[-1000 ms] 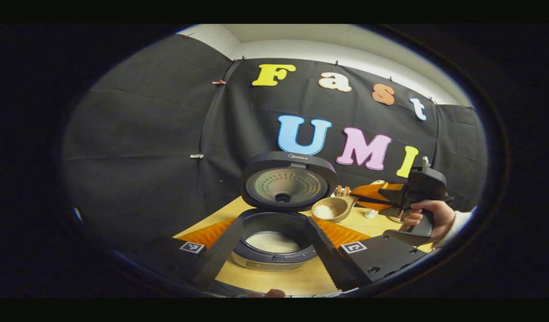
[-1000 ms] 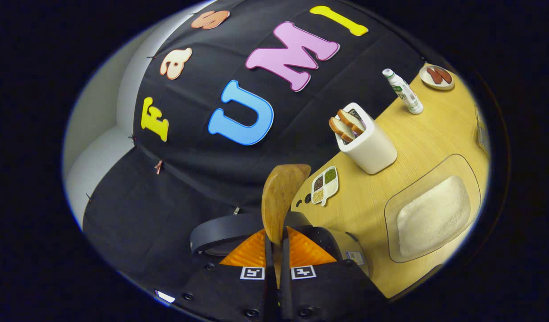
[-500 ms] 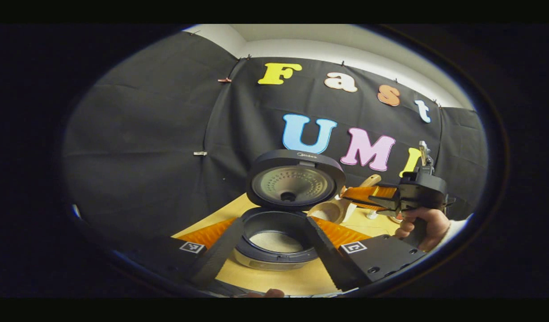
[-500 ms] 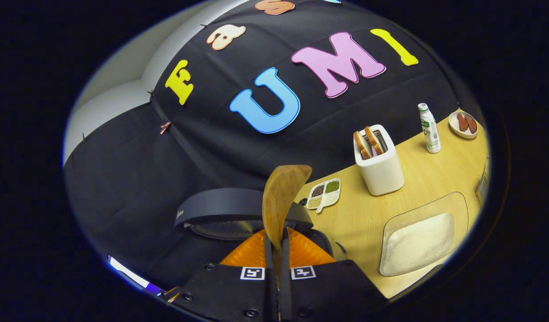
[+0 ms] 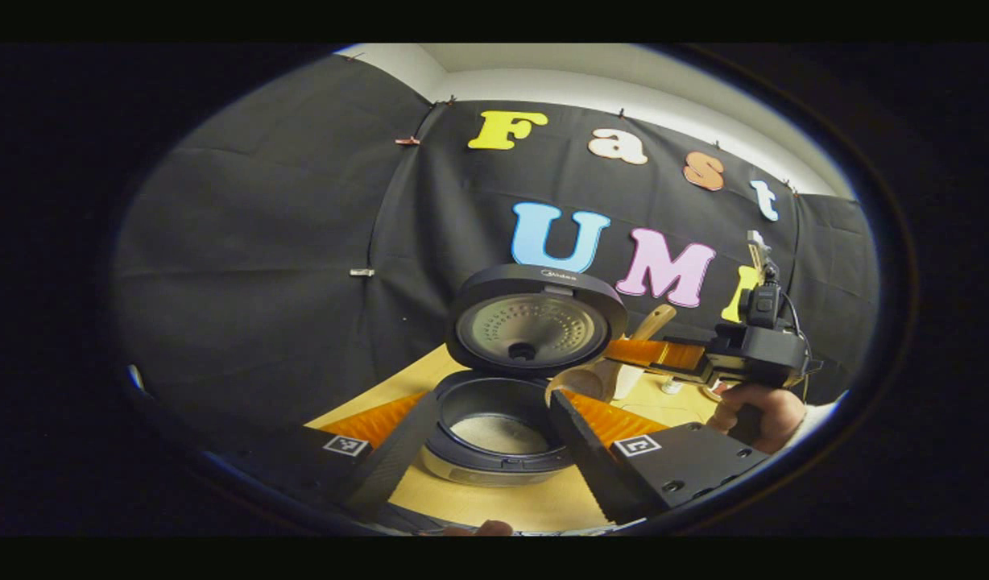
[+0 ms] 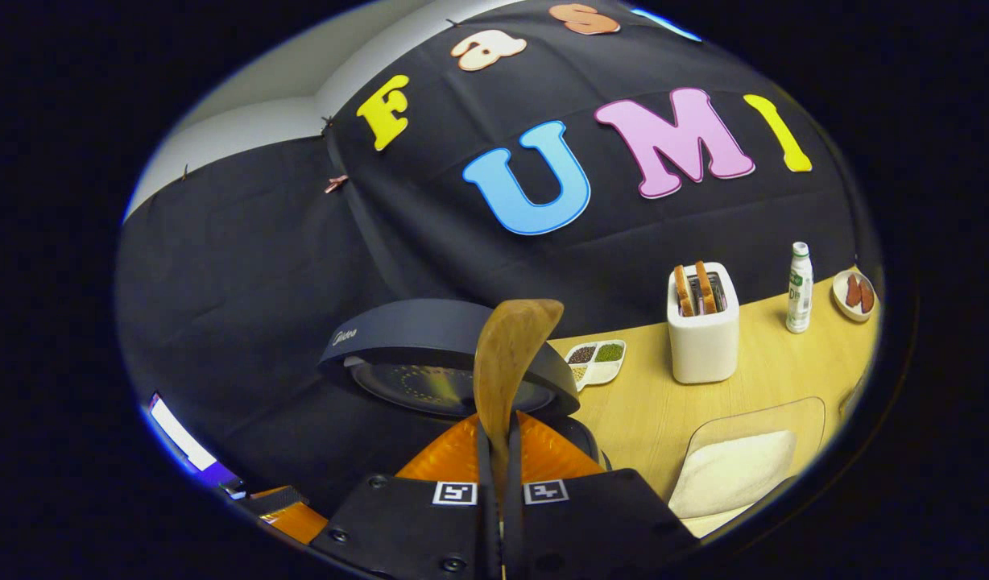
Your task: Close the left gripper, press the button to open the rice cooker; take a wooden spoon from the chopstick holder with the right hand, scoop a spoonful of rice and pour it into the rice cooker, then put the wooden spoon back into the chopstick holder.
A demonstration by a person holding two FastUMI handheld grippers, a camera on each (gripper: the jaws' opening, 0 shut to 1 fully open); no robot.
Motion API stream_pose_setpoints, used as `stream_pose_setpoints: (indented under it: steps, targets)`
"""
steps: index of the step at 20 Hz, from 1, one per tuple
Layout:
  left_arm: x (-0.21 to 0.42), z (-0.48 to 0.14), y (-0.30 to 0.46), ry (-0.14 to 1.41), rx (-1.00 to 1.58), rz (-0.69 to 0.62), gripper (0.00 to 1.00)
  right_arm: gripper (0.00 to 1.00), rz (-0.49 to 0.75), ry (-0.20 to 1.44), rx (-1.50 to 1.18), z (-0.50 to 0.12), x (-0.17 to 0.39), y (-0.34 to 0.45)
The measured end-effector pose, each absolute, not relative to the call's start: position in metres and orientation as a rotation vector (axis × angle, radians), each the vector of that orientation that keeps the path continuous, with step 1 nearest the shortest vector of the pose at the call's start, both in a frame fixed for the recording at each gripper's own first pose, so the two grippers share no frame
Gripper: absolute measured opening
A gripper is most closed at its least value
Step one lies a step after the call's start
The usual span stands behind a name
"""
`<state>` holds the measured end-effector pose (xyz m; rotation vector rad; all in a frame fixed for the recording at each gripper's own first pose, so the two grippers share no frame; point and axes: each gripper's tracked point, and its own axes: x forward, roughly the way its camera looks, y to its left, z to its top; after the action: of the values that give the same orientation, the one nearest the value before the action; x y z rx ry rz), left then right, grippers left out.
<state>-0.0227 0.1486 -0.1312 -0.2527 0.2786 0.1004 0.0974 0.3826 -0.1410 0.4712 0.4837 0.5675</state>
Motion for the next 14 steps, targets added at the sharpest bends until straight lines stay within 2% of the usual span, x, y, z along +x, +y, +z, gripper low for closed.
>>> stream_pose_setpoints:
  steps: [10,11,12,14]
  targets:
    - [-0.025,-0.142,0.147,0.303,-0.253,0.101,0.95,0.06,0.683,0.385,0.246,-0.144,0.083,0.404]
    - [-0.026,-0.143,0.147,0.307,-0.251,0.102,0.95,0.01,0.695,0.379,0.222,-0.147,0.081,0.406]
    - [-0.026,-0.144,0.147,0.310,-0.250,0.103,0.95,0.06,0.709,0.371,0.200,-0.149,0.080,0.408]
    - [-0.027,-0.147,0.146,0.317,-0.251,0.102,0.95,0.06,0.737,0.352,0.144,-0.152,0.076,0.412]
